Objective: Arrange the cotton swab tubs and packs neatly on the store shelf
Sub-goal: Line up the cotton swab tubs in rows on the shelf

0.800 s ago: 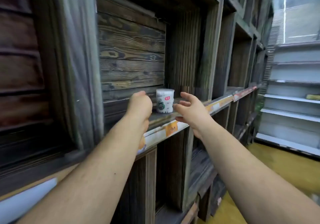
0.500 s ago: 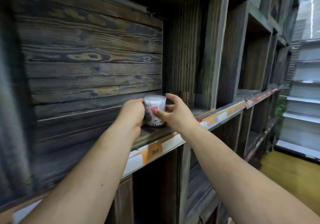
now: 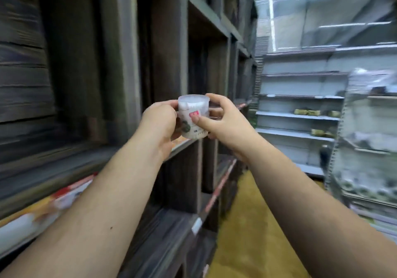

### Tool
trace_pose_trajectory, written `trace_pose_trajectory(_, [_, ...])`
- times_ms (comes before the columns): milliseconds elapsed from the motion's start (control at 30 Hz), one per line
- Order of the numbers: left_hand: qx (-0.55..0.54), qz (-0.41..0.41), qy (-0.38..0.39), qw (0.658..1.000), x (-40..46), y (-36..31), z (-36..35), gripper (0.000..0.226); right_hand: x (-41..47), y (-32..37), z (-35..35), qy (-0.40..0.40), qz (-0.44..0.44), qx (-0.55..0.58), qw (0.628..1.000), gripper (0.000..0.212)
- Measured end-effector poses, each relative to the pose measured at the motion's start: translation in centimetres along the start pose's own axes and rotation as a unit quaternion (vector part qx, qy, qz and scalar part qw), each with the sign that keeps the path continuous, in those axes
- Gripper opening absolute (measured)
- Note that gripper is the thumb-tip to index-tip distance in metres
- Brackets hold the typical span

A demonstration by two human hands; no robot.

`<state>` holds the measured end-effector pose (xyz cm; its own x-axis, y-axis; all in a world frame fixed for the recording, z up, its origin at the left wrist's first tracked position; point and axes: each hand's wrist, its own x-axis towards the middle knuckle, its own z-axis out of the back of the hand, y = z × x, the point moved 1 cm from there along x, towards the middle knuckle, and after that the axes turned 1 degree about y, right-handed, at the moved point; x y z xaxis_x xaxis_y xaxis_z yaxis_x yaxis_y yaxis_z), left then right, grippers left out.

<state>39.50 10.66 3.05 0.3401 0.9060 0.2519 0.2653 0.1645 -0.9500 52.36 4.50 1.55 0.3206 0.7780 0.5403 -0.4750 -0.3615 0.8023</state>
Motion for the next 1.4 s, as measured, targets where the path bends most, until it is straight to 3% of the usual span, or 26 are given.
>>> trace_pose_trajectory(167, [-0.029,0.032,0.104,0.994,3.7,3.6,-10.8,0.049,1.0,-5.0,10.3,-0.075,-0.044,-0.044,0.995,0.071])
trace_pose_trajectory(367, [-0.051,0.069,0.263,0.961,9.2,8.5,-21.9,0.044,2.7,-10.5,20.5,-0.167,-0.083,-0.105,0.977,0.08])
trace_pose_trajectory(667, [-0.046,0.114,0.373,0.92,15.8,14.8,-37.6,0.032,2.7,-17.1,35.1,-0.326,-0.171,-0.132,0.92,0.072])
trace_pose_trajectory(967, [-0.03,0.13,0.443,0.886,14.9,19.7,-53.3,0.033,0.2,-23.3,48.6,-0.384,-0.195,-0.16,0.888,0.078])
trace_pose_trajectory(1200, [-0.024,0.137,0.438,0.888,14.2,24.2,-68.1,0.032,0.4,-29.8,62.6,-0.368,-0.2,-0.14,0.897,0.086])
trace_pose_trajectory(1400, [-0.017,0.139,0.417,0.898,15.6,26.1,-77.1,0.033,3.6,-33.8,71.9,-0.335,-0.214,-0.127,0.909,0.074])
